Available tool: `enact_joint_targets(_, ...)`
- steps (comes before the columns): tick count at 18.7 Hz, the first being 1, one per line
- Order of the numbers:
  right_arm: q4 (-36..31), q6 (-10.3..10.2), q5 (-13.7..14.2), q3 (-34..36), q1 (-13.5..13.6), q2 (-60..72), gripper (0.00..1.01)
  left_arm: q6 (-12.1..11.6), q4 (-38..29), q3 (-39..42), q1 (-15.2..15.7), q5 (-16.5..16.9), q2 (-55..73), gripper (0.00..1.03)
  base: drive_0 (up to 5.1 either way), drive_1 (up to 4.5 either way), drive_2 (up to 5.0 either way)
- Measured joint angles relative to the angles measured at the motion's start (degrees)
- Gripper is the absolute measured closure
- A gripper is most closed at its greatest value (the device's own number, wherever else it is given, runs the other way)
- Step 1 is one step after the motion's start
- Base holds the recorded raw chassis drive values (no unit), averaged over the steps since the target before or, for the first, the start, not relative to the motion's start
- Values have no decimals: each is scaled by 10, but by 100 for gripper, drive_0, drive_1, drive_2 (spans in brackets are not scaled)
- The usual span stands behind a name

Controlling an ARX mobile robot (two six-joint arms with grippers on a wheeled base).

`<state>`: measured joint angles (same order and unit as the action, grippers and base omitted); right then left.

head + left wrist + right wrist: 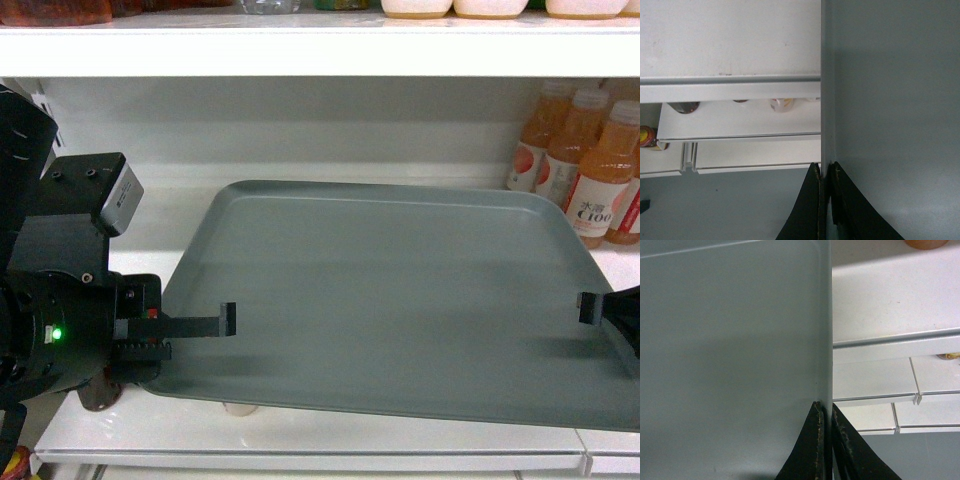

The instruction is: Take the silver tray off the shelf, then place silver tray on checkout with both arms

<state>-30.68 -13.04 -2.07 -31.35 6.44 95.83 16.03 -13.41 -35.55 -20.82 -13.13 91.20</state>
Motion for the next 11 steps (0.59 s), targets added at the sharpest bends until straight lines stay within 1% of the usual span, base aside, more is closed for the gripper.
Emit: enact_joint_targets(11,-2,0,2,1,3,-1,98,-2,-1,0,0,-4,-1,100,6,-426,437)
